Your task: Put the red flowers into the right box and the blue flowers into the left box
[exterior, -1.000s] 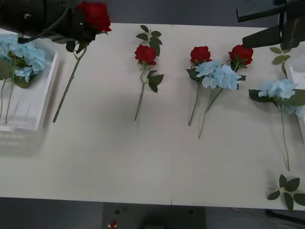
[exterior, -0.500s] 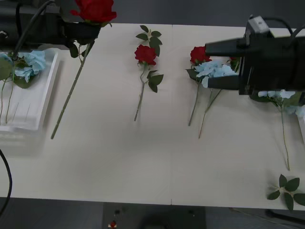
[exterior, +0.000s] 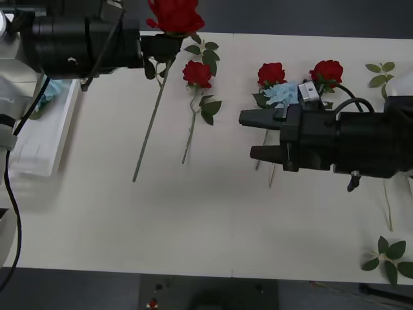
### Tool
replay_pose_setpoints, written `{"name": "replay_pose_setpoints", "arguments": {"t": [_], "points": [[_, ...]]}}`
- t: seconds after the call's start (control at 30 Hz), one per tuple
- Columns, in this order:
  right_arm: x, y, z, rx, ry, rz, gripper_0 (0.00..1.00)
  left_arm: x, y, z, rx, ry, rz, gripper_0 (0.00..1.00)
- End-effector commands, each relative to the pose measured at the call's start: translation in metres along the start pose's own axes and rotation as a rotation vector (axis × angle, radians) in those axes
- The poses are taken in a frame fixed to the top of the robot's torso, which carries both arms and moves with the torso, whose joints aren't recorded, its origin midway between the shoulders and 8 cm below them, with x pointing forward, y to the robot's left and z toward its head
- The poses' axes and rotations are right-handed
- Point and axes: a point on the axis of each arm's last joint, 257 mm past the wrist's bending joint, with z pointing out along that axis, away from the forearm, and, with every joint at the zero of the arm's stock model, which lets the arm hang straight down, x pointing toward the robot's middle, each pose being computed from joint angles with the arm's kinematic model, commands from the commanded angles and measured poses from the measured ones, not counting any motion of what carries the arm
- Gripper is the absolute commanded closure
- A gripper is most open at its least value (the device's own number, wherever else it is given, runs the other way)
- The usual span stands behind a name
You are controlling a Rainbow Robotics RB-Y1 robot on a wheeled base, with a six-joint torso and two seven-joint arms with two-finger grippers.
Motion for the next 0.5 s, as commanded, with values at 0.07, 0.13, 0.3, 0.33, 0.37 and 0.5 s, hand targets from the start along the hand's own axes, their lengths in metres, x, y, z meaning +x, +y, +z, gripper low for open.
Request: {"name": "replay_pose_setpoints", "arguments": {"t": [0.07,0.13,0.3,0.33,0.37,0.5], "points": [[0.006,0.031,0.020,-0.080,-0.011,-0.152,0.00,0.004,-0.017,0.008,0.048,0.012,0.086,1.00],[0.007,0.031,0.028,-0.086,-0.018,-0.175,0.00,0.012,-0.021,0.012,0.066,0.035,0.091,1.00],[0.008,0.023,0.049,-0.080,-0.047,-0.245,0.00,0.031,-0.021,0.024,0.081,0.055,0.117,1.00],[0.006,0.024,0.052,-0.080,-0.053,-0.265,0.00,0.034,-0.021,0.027,0.084,0.060,0.123,1.00],[0.007,0.021,0.056,-0.074,-0.055,-0.285,0.00,0.037,-0.021,0.030,0.085,0.063,0.131,1.00],[0.006,0.017,0.070,-0.066,-0.077,-0.366,0.00,0.046,-0.019,0.037,0.085,0.072,0.135,1.00]]}}
